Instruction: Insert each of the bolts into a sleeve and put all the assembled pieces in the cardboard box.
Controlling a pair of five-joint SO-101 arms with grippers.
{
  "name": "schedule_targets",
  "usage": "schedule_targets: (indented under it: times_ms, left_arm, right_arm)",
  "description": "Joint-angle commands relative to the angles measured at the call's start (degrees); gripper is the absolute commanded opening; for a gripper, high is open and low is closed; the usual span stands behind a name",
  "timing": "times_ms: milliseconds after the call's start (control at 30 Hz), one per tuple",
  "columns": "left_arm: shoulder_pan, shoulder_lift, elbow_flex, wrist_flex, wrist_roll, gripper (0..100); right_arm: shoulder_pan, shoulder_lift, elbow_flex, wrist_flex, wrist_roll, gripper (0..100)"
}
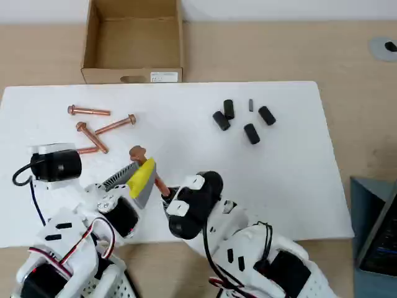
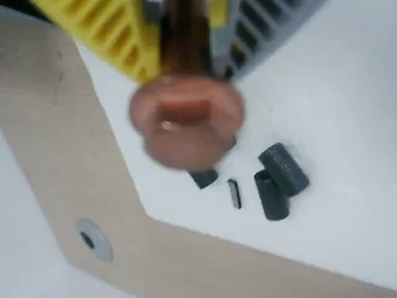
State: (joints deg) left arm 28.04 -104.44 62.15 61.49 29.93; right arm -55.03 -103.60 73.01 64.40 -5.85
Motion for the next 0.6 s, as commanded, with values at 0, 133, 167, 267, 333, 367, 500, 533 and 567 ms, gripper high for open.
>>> schedule_targets:
  times_ms: [0, 133, 167, 267, 333, 367, 500, 533, 567]
  left_arm:
    - [1.0, 0.0, 0.7, 0.5, -0.5, 0]
    - [6.0, 0.0, 0.4, 1.6, -2.8, 0]
    - [6.9, 0.0, 0.4, 2.2, -3.4, 0]
    - [8.0, 0.0, 0.4, 4.3, -5.5, 0]
    - [8.2, 0.0, 0.3, 5.5, -7.4, 0]
    - [8.2, 0.0, 0.2, 5.8, -8.4, 0]
    - [8.1, 0.0, -1.3, 7.1, -11.1, 0]
    - [8.1, 0.0, -1.3, 7.1, -11.3, 0]
    - [8.1, 0.0, -1.2, 7.3, -11.7, 0]
  right_arm:
    - [-0.7, -2.8, -0.3, -3.5, 0.4, 0.9]
    - [-0.7, -2.9, 0.5, -3.5, 0.4, 0.9]
    - [-0.7, -2.9, 0.5, -3.5, 0.4, 0.9]
    - [-0.7, -2.9, 0.5, -3.5, 0.4, 0.9]
    - [-0.7, -2.9, 0.5, -3.5, 0.4, 0.9]
    - [-0.7, -2.9, 0.5, -3.5, 0.4, 0.9]
    - [-0.6, -2.9, 0.5, -3.5, 0.3, 0.9]
    - [-0.5, -2.9, 0.5, -3.5, 0.3, 0.9]
    - [-0.5, -2.9, 0.5, -3.5, 0.3, 0.9]
